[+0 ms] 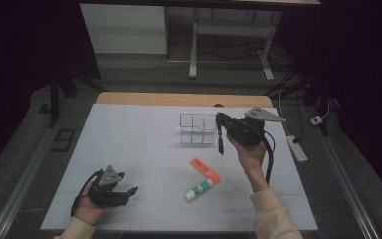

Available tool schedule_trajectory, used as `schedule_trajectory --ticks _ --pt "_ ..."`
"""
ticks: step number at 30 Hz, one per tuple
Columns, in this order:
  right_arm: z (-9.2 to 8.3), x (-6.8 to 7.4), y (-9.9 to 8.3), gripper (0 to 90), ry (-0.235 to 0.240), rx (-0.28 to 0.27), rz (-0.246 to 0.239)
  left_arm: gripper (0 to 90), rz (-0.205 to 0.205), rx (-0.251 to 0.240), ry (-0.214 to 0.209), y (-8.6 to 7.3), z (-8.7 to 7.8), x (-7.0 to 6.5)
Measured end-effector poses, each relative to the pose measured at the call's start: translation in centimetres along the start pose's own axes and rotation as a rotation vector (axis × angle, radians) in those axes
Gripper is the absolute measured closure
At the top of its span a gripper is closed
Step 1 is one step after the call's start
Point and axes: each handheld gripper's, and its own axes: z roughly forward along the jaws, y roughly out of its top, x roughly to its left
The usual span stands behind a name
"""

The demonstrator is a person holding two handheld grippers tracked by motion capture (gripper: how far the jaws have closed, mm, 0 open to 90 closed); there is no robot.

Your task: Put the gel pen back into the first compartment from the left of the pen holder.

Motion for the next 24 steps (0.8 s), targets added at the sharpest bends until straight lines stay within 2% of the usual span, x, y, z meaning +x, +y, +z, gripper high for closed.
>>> schedule_trajectory --ticks 12,24 --pt "0.9 0.0 0.7 80.1 -0.005 -0.034 0.007 29.8 -0.006 -0.007 -0.001 0.0 -0.1 0.1" --pt "2.6 0.2 1.7 80.0 -0.013 -0.059 -0.004 29.8 -0.005 -0.010 -0.002 0.0 0.0 0.2"
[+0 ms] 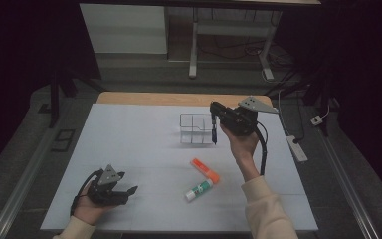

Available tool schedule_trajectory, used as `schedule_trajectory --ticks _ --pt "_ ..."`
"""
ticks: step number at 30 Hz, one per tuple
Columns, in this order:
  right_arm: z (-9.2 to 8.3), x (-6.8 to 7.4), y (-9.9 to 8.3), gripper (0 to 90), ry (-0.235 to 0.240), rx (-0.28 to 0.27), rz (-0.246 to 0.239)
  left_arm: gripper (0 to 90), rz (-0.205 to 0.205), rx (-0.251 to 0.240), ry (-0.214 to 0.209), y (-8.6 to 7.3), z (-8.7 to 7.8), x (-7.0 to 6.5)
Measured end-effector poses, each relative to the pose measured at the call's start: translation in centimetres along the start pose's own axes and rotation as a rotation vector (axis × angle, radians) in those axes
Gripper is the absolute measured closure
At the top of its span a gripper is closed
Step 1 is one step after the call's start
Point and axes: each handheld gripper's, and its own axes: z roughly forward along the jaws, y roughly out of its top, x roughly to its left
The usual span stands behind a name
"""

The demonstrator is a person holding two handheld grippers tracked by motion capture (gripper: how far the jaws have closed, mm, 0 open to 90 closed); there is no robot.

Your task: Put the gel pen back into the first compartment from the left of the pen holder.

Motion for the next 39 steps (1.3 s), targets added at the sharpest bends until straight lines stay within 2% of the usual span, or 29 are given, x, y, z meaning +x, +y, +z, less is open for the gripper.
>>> schedule_trajectory --ticks 7,22,27,39 --pt "0.7 0.4 -0.1 80.0 0.009 -0.014 -0.005 29.9 0.006 0.005 -0.002 0.0 0.0 0.0" --pt "1.4 0.3 0.0 80.0 0.009 -0.044 0.016 29.8 0.007 0.007 -0.002 0.0 0.1 0.0" --pt "1.7 0.3 0.3 80.0 0.004 -0.049 0.009 29.8 0.005 0.005 0.001 0.0 0.0 0.1" --pt "3.4 0.3 0.9 80.0 0.004 -0.046 0.011 29.8 -0.001 0.000 -0.001 0.0 0.1 0.2"
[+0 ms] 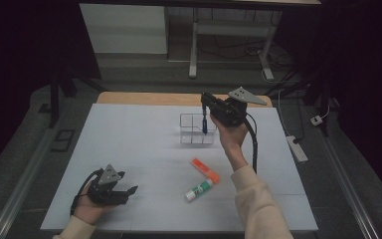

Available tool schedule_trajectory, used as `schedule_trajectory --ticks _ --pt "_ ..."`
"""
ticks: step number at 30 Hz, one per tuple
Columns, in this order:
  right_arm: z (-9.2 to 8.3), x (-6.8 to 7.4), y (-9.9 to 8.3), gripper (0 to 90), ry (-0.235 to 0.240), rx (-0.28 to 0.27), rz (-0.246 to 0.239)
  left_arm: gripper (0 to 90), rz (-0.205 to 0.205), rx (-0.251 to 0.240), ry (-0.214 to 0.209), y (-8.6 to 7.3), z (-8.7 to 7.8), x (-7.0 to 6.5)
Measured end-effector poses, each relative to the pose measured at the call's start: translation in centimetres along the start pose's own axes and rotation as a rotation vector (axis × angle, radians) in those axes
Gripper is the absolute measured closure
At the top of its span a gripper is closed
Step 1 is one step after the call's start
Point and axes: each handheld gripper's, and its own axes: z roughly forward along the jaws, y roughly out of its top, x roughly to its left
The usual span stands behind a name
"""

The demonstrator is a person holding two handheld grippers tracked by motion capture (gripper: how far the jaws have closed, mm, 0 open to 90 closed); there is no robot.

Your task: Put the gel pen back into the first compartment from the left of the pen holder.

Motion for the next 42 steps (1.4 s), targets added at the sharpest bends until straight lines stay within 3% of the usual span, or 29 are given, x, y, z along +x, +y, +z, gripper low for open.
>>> schedule_trajectory --ticks 19,42 --pt "3.6 -0.3 -0.5 80.0 0.000 -0.021 0.013 29.8 0.000 0.004 -0.011 0.0 0.0 0.1" --pt "6.0 -0.7 -0.6 79.9 -0.009 -0.019 0.014 29.8 0.005 0.006 -0.013 0.0 0.1 0.1"
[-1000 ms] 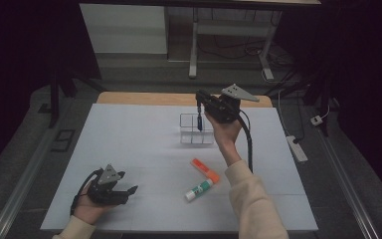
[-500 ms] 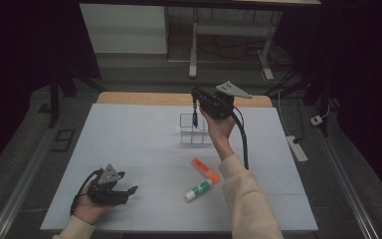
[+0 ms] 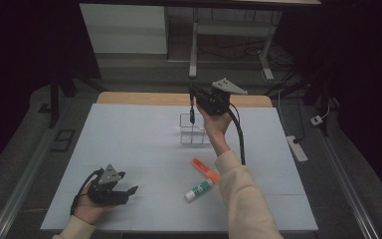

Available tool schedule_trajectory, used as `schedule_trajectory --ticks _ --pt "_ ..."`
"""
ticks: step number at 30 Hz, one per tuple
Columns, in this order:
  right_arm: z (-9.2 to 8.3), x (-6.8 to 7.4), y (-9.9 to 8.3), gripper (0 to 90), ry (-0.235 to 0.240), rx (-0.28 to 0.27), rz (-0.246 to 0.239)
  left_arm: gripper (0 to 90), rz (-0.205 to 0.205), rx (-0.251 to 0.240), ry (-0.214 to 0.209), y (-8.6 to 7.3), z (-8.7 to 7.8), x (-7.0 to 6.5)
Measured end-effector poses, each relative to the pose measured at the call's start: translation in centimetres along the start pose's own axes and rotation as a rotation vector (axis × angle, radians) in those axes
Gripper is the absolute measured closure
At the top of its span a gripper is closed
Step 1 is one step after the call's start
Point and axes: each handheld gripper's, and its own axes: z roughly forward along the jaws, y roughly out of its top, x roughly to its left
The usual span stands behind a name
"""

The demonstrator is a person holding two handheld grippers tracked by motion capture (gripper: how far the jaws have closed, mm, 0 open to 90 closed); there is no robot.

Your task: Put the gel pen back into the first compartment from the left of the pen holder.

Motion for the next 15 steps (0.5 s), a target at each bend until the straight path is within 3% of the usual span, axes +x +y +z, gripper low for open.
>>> schedule_trajectory --ticks 15 --pt "1.2 0.1 -0.5 79.6 -0.004 0.000 0.009 29.7 0.003 0.004 0.001 0.0 0.1 -0.1"
